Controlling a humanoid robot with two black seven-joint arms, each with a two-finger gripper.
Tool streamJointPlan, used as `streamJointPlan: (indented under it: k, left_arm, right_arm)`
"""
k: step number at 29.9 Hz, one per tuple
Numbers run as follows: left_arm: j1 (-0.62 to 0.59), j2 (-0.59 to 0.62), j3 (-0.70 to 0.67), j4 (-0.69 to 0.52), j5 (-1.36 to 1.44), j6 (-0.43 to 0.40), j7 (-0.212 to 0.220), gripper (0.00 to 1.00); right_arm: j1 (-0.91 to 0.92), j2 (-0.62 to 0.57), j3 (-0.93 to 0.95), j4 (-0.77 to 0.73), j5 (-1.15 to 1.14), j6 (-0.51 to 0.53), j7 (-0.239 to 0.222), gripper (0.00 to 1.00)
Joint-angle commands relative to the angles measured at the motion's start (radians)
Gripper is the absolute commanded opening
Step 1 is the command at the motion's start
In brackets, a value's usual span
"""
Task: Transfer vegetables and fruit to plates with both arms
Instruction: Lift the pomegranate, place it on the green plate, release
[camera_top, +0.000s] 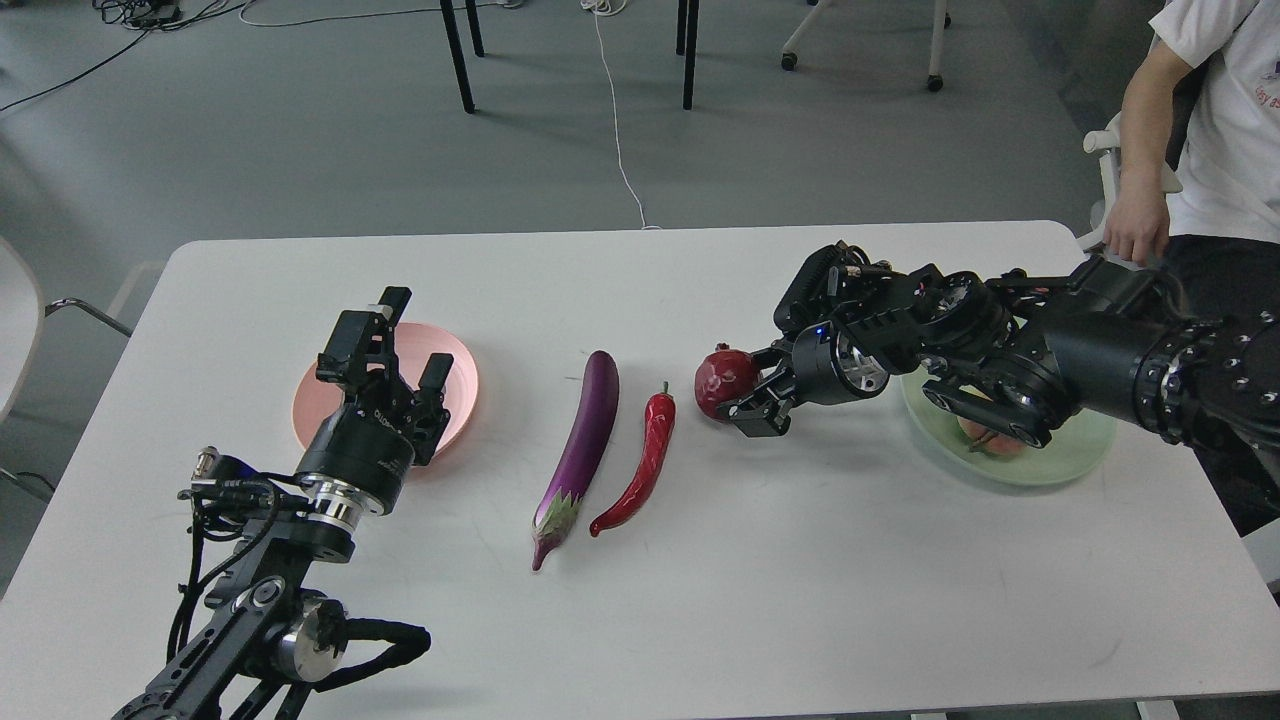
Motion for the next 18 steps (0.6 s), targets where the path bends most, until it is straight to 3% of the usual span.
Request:
streamJointPlan:
  k: [1, 10, 18]
  left_arm:
    - [0.000, -0.001, 0.000, 0.000, 0.000, 0.000, 0.000, 0.98]
    - [0.000, -0.002, 0.000, 0.000, 0.000, 0.000, 0.000, 0.98]
    - [0.000, -0.002, 0.005, -0.001, 0.000, 0.000, 0.000, 0.98]
  right_arm:
    - [0.021, -0.020, 0.002, 0.028, 0.000, -0.002, 0.000, 0.30]
    - [0.169, -0.311, -0.001, 0.174, -0.026, 0.000, 0.000, 0.32]
    - [0.103, -0.493, -0.021, 0.133, -0.134, -0.054, 0.000, 0.32]
